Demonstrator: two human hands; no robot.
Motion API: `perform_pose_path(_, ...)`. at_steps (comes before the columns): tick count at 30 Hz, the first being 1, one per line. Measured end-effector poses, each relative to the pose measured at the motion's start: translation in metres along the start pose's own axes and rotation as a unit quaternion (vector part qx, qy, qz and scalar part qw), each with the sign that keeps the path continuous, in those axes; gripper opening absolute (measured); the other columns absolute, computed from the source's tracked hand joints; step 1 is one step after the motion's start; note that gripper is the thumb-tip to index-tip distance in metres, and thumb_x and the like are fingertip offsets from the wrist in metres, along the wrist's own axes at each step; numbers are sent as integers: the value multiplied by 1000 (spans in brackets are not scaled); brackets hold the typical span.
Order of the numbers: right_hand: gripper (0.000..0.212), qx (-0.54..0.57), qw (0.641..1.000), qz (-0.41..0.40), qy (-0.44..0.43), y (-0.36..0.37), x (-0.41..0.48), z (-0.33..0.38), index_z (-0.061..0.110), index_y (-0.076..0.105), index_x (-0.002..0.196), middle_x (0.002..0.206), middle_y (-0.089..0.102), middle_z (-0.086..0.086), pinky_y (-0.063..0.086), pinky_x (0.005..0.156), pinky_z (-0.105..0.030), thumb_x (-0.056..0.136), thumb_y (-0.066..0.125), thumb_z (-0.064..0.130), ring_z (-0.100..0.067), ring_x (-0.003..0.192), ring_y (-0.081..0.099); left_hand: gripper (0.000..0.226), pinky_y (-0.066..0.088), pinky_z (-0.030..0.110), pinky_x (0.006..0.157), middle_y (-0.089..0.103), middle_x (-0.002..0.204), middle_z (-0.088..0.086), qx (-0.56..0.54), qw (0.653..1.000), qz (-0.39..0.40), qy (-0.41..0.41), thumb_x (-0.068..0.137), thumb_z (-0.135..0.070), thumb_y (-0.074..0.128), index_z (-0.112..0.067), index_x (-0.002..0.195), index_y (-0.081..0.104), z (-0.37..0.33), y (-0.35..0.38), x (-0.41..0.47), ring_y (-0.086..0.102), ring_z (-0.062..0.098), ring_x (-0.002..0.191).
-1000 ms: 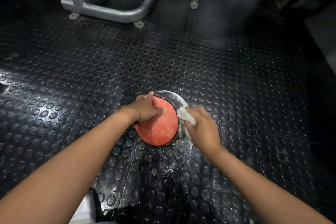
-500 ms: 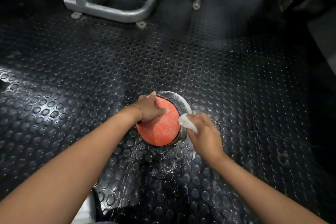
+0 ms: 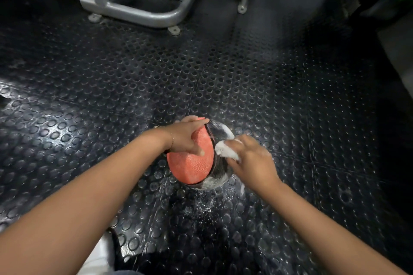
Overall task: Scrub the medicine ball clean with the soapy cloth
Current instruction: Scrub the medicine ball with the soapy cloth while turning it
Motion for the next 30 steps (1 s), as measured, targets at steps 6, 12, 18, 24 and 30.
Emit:
perform_pose_path(6, 38, 27, 997, 11, 69, -1, 11, -8, 23, 52, 126, 112, 53, 1, 43, 87, -29, 89, 53, 22, -13, 101, 51, 94, 20, 41, 116, -12, 157, -9, 18, 999, 25, 24, 83, -27, 68, -39, 149, 3, -13, 6, -4, 4, 21, 145)
perform_pose_path(12, 35, -17, 1000, 2, -18, -3, -7, 8, 16, 66, 103, 89, 62, -4, 52, 61, -30, 72, 75, 30, -19, 74, 62, 87, 25, 51, 113, -1, 157, -11, 92, 994, -62, 11, 79, -54, 64, -37, 147, 12, -18, 18, -12, 6, 28, 145)
perform_pose_path(18, 30, 38, 996, 26, 72, 3, 11, -8, 26, 57, 119, 107, 54, 4, 45, 79, -26, 89, 53, 32, -13, 95, 55, 94, 34, 50, 108, -2, 156, -17, 115, 991, -65, -4, 77, -58, 64, -38, 148, 5, -14, 20, -12, 14, 28, 144)
perform_pose_path(24, 34, 13, 996, 61, 67, 5, 9, -8, 28, 51, 126, 120, 51, 3, 40, 90, -27, 91, 49, 28, -14, 107, 50, 96, 34, 42, 109, 9, 153, -15, 103, 994, -36, 12, 74, -50, 72, -34, 148, 14, -26, 12, -6, 28, 23, 138)
perform_pose_path(30, 29, 101, 982, 46, 151, 8, 14, -27, 31, 55, 120, 114, 54, 3, 34, 73, -23, 93, 48, 31, -13, 96, 51, 90, 30, 50, 111, -10, 156, -16, 153, 988, -21, 7, 83, -55, 58, -38, 148, -2, -24, 23, -13, 2, 30, 145)
Point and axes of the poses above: each hand's wrist, its own x-axis towards the middle knuckle, its own y-axis out of the palm, z = x × y, the point moved 8 cm from there along x, towards the middle knuckle
